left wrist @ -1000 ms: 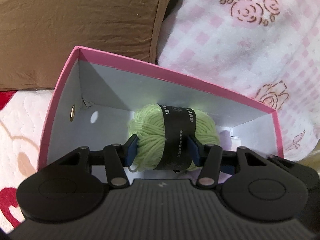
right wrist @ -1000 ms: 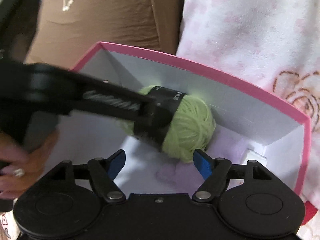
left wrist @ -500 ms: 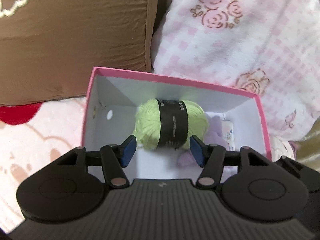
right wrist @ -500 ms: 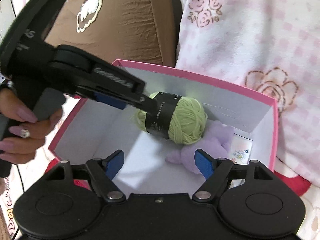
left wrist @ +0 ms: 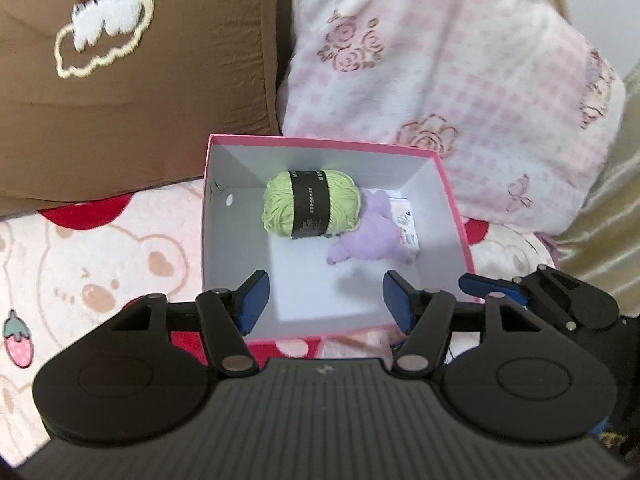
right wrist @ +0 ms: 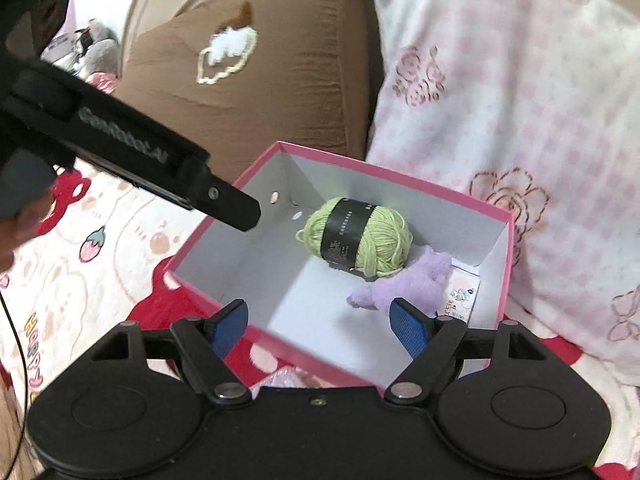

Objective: Organize objects
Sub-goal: 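Withdraw the left tool up and away from the box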

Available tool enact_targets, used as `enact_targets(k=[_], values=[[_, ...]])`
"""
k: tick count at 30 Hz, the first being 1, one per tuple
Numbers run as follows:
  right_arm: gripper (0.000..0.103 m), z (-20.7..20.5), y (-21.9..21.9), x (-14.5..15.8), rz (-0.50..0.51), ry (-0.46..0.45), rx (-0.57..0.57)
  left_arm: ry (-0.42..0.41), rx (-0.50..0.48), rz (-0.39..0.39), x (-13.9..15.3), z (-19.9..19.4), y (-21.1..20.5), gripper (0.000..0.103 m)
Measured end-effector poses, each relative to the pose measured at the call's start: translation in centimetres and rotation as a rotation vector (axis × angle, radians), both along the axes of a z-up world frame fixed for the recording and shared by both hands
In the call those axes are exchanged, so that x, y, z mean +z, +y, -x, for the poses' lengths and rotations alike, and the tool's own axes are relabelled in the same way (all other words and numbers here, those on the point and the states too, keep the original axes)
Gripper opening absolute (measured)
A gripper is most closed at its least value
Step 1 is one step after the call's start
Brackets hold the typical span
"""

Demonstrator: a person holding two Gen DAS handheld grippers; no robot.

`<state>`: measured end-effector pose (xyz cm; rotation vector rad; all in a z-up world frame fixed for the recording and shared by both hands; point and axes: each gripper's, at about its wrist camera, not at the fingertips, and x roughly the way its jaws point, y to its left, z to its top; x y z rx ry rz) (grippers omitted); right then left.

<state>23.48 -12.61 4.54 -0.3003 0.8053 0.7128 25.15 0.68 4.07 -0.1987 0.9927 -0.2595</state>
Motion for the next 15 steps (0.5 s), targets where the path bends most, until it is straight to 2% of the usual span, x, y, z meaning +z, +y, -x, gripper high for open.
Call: enact_targets(k=[7,12,15], values=[[0.083,3.0,-1.2,1.9,-0.025,-0.019,-0.016,-0.022,-0.057,0.000,2.7,4.1,-0.8,0.065],[0.083,4.6,-2.2,3.1,-0.030,-0.015,-0.038,-0.029,-0.081,0.012,3.7,7.0,-0.7,0.066],[0.085,5.8,-2.7,3.5,-0.022,-0.024,-0.040,-0.025,-0.090,0.030,3.7,8.5,-0.3,0.071]])
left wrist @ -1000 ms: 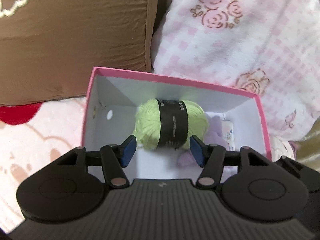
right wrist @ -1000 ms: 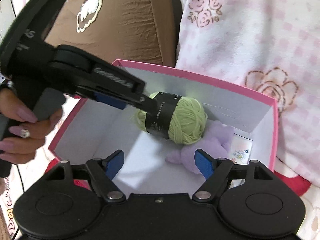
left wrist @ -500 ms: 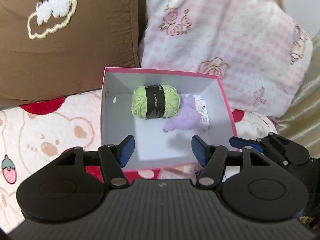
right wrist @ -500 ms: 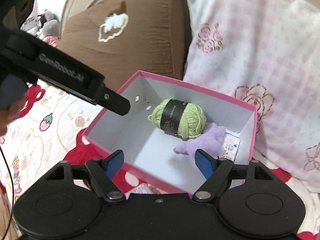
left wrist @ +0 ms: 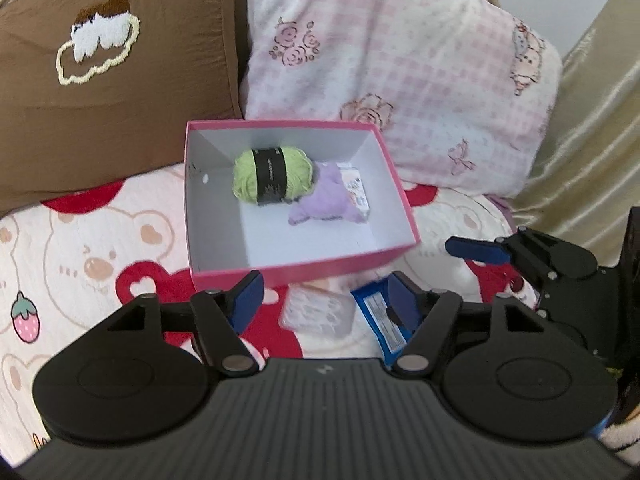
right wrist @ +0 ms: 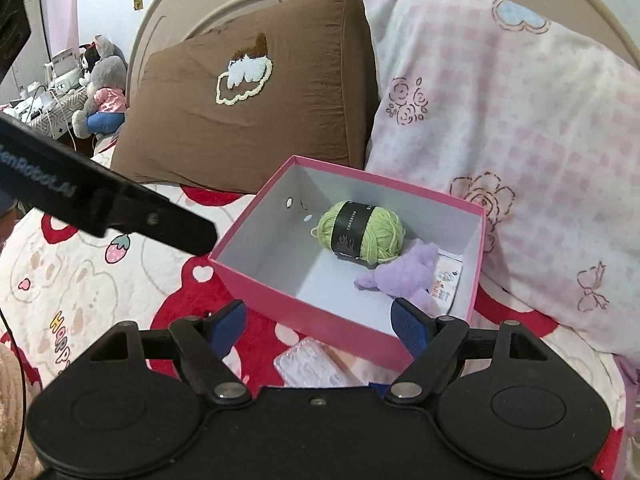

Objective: Organize objects
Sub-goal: 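Withdraw the left tool up and away from the box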

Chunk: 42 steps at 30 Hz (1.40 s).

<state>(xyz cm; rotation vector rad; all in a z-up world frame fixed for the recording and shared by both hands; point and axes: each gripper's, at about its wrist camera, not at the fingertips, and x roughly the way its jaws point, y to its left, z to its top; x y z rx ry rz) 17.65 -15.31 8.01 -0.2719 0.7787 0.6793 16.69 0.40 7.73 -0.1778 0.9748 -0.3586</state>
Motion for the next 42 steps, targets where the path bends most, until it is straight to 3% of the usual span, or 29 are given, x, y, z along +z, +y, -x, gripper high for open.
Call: enact_targets(k=[9,13,22,33,38,42], values=[[0.088,3.6,-1.0,-0.6,0.039,0.017,0.025,0.022,-0.021,0.042,-0.7,2.9,0.5,0.075],[0.097,4.5,-1.1,-0.7,0.072,0.031,0.002,0.022,-0.039,0.058,-0.8,3.7,0.3,0.085],[0.098,6.8,-1.9,-2.6,0.071,0.089,0.008,0.035,-0.088,0.028,-2.8,5.0,-0.5,0.099],[0.098,8.2,-3.4,-4.6,-0.019,0.137,0.013,0.099,-0.128,0.020,-6.5,5.9,-1.2,0.099],[0.098,8.5,-3.8,-5.0,-0.038,0.131,0.015,0.083,-0.162,-0.027,-6.9,6.4,-1.7,0.099],[0.098,8.9,-4.5,-5.4,-0.091,0.099,0.015,0.078,-0.127,-0.076,-7.8,6.7,-1.6,0.099]])
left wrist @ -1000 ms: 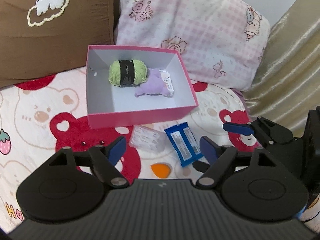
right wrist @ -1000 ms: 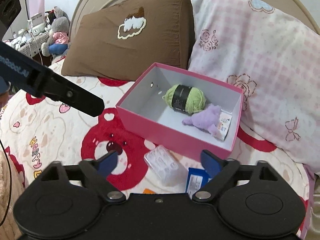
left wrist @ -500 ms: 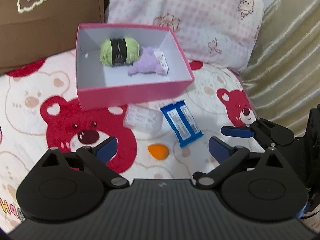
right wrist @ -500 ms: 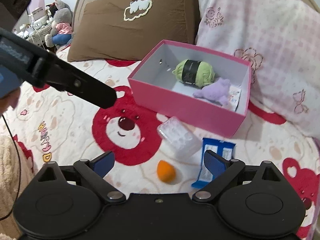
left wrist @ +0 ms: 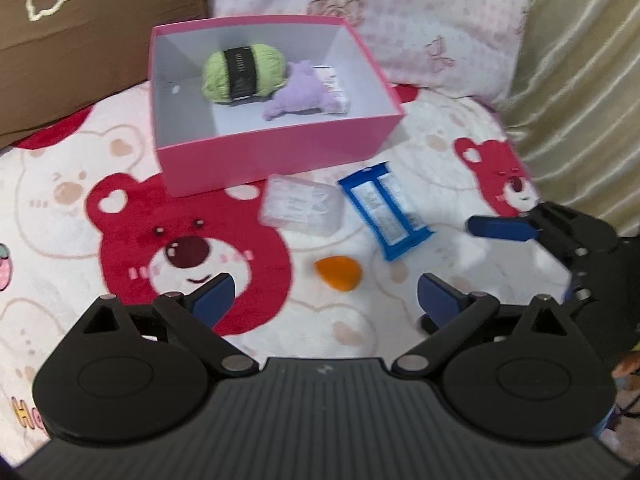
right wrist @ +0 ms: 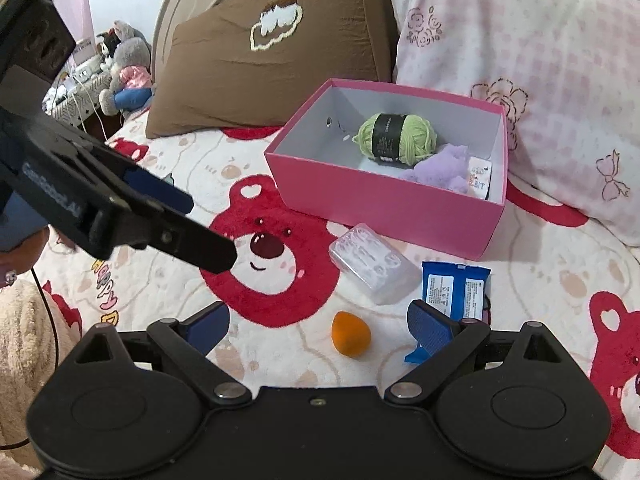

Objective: Organize objects
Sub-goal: 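Withdraw the left tool up and away from the box, then lower the left gripper around the orange sponge and close it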

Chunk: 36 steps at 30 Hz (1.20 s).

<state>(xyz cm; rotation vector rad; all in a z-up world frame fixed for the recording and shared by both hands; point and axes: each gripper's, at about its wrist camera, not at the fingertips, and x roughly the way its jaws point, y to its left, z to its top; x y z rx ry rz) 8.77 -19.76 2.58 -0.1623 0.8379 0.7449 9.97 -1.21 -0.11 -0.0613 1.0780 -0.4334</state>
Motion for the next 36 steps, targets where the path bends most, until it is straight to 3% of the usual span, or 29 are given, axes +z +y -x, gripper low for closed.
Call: enact_targets(k=[6,8,11,16,20,25,29,30,33,36], values=[[0.098,0.5,-1.4,-2.7,-0.089,-0.035,-0.078,0.035,0.091,0.015,-2.8,0.5,0.8,0.099],[0.098,1.2,-1.8,-3.8,-0.140,-0.076,-0.072,0.008,0.129,-0.041,-3.5,0.8,0.5,0.099],[0.098,2.1,-1.2,-4.9,-0.107,-0.150,-0.050,-0.043,0.095,-0.093,-4.5,1.3,-0.1,0.099],[0.098,1.9,-0.4,-7.0,-0.038,-0.196,-0.045,-0.046,0.081,-0.016,-6.6,1.9,-0.3,0.099],[0.097,2.3,-0.2,-8.9,-0.012,-0.298,-0.111,-0.071,0.034,0.039,-8.1,2.4,-0.8,0.097],[0.097,2.3,-0.3,-11.1,-0.031,-0.255,-0.128,-0.121,0.034,0.083,-9.5,2.8,-0.6,0.097],[0.097,2.6,0.8,-12.9,0.037,-0.230,-0.108,-0.156,0.042,0.104,-10.7,2.9,-0.7,0.096],[0.097,2.7,1.1,-13.2,0.048,-0.239,-0.107,-0.156,0.042,0.126,-11.0,2.9,-0.7,0.096],[0.097,2.8,1.5,-13.7,0.026,-0.265,-0.126,-0.107,0.065,0.288,-12.5,2.6,-0.1,0.096],[0.097,2.2,2.4,-14.3,0.046,-0.267,-0.134,-0.107,0.101,0.333,-13.5,2.5,0.2,0.092]])
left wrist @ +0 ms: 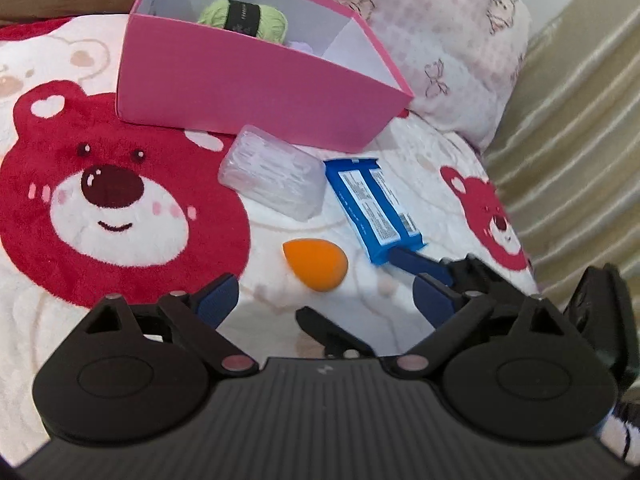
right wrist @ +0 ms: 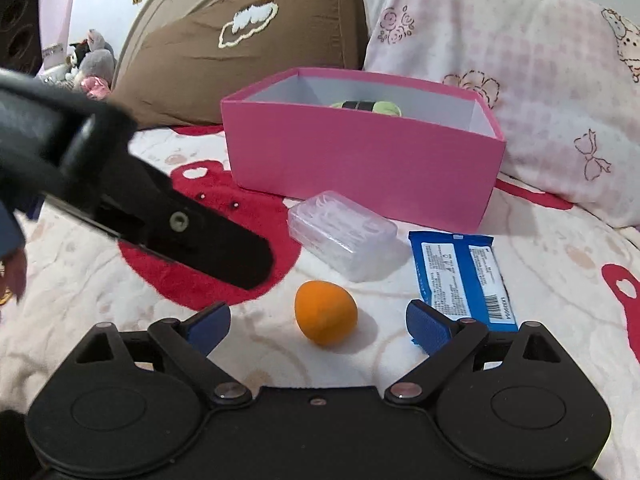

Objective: Organize objects
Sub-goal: 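Lower the left gripper around the orange sponge and close it, then lift the orange sponge with the left gripper and carry it toward the box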

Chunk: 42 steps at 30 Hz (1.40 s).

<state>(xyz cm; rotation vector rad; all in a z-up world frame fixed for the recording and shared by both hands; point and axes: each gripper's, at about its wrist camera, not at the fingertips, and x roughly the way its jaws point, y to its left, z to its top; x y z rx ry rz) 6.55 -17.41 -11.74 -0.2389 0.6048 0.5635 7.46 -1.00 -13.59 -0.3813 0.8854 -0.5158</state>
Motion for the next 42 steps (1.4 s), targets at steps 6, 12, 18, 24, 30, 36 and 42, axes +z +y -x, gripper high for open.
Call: enact_targets(k=[6,12,18,24,30,36,42], values=[[0.095,-1.3,0.7,-1.5,0.002,0.061,-0.040,-0.011,0.029,0.043,-1.7,-0.5,0.3,0.087],[0.084,-1.5,0.9,-2.1,0.002,0.063,-0.044,-0.043,0.014,0.015,-2.5,-1.2,-1.5,0.081],[0.069,-2.1,0.5,-2.6,-0.040,0.074,-0.097,-0.024,-0.007,-0.032,-3.0,-2.2,-4.1,0.076],[0.063,-2.2,0.1,-2.5,-0.063,0.090,-0.117,-0.009,0.047,-0.009,-3.8,-1.9,-3.9,0.054],[0.063,-2.4,-0.2,-2.5,-0.072,0.105,-0.128,0.000,0.055,-0.017,-3.9,-2.0,-3.9,0.045],[0.055,-1.8,0.7,-2.4,-0.003,0.058,-0.107,0.004,0.031,-0.056,-3.7,-2.4,-4.0,0.036],[0.043,-0.9,1.8,-2.4,0.063,0.007,-0.074,0.010,0.031,-0.064,-3.8,-2.5,-4.0,0.036]])
